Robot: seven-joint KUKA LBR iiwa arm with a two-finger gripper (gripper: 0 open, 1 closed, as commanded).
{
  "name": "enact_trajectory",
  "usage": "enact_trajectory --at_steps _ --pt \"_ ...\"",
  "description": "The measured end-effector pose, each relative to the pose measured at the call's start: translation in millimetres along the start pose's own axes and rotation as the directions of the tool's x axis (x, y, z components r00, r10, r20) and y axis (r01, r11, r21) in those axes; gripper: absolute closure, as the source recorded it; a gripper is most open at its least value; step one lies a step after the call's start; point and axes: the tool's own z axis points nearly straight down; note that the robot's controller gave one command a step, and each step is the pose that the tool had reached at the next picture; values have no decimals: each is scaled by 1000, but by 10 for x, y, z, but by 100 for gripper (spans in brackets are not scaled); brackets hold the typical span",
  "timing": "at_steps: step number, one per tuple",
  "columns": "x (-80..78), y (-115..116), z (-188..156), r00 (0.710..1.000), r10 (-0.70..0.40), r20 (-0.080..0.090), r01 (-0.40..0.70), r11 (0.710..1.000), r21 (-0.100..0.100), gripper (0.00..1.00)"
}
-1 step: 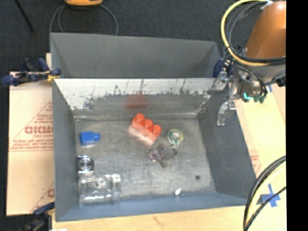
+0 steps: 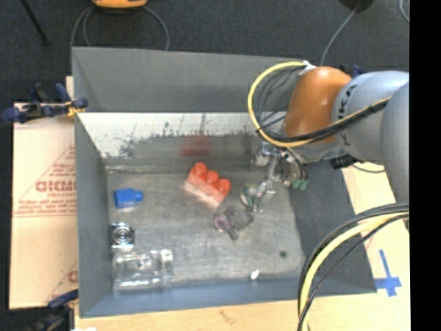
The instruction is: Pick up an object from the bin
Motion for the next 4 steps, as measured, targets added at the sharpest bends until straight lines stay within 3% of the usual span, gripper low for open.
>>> enact_trajectory --at_steps 1,2,3,4 --pt "-25 -7 -184 947 -321 -1 321 947 1 0" --pt "4 131 -173 909 -416 -7 416 909 -1 0" --pt "-19 84 88 776 -630 1 630 776 2 0" --pt "50 225 80 682 -731 1 731 682 5 0"
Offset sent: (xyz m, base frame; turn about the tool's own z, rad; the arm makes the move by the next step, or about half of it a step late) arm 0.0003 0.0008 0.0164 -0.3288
